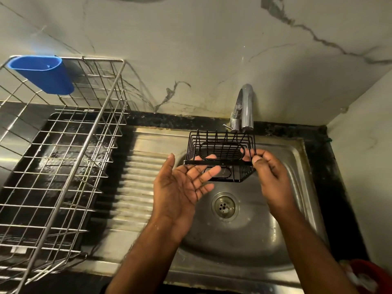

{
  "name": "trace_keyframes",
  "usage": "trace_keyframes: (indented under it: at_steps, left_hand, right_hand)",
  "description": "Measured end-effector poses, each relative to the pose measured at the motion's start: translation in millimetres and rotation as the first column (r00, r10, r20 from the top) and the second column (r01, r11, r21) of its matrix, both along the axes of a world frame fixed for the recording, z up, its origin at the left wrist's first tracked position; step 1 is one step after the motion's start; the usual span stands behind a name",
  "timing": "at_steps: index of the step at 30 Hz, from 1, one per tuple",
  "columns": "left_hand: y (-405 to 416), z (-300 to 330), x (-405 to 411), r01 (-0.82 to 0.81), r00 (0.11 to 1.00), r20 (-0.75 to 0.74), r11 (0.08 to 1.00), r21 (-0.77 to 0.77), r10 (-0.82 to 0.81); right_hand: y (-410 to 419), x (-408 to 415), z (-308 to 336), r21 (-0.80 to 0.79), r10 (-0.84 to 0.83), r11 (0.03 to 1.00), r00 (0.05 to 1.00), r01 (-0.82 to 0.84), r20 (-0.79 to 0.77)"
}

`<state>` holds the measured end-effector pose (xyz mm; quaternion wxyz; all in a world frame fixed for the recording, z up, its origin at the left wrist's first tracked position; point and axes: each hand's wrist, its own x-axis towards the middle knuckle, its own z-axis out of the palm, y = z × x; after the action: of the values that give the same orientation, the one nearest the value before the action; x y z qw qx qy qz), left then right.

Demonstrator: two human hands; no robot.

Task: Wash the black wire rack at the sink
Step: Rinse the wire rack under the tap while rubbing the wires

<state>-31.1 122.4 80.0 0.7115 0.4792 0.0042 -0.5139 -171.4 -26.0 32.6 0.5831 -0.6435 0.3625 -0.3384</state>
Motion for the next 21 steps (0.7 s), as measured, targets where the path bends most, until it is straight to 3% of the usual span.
trace_keyframes:
  at_steps: [15,18,21]
  left_hand:
    - [-39,-22,-26,0.162,0.982,0.076,0.979,0.122,-0.172]
    - [-46,-34,-28,0.230,0.962,0.108,0.957,0.179,-0.252]
    - [-47,-46,-25,0.378,0.865,0.186,0.849,0.368,-0.466]
  right_hand:
    - [3,-60,3,-0.055,-0.130,0.990,0.989,0.126,-0.074]
    - [6,-73,2,-0.049,-0.155,0.987,0.985,0.151,-0.079]
    - [11,-89,-2,-0.093,-0.106,0.991,0.986,0.094,-0.129]
